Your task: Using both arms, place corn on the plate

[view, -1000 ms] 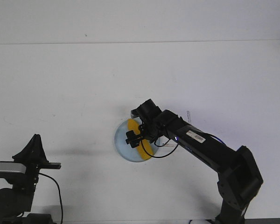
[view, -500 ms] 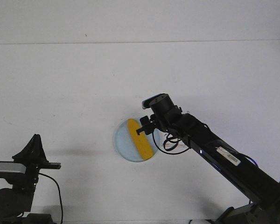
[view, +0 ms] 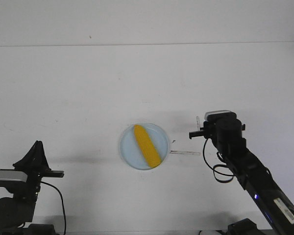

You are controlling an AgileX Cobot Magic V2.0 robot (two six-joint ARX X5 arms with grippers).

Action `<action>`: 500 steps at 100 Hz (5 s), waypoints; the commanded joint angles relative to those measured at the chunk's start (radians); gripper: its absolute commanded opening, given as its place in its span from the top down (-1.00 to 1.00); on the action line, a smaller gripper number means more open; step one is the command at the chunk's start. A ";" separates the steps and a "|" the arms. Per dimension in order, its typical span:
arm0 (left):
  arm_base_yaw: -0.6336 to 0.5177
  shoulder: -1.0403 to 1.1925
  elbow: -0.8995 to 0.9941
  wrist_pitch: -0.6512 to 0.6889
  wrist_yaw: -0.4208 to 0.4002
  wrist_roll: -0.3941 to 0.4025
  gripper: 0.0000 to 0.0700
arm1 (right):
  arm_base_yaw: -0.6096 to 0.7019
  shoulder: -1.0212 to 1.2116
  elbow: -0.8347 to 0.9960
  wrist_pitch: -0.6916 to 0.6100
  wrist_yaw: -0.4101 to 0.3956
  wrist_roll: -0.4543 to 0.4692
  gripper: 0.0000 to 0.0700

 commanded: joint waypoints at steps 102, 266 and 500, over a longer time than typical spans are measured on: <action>0.000 -0.001 0.008 0.010 0.000 0.008 1.00 | -0.199 -0.942 -0.362 0.076 -0.049 -0.109 0.99; 0.027 -0.197 -0.398 0.131 -0.015 -0.051 1.00 | -0.199 -0.948 -0.362 0.076 -0.049 -0.109 0.99; 0.027 -0.196 -0.398 0.121 -0.013 -0.040 1.00 | -0.263 -1.083 -0.752 0.290 -0.165 -0.124 0.99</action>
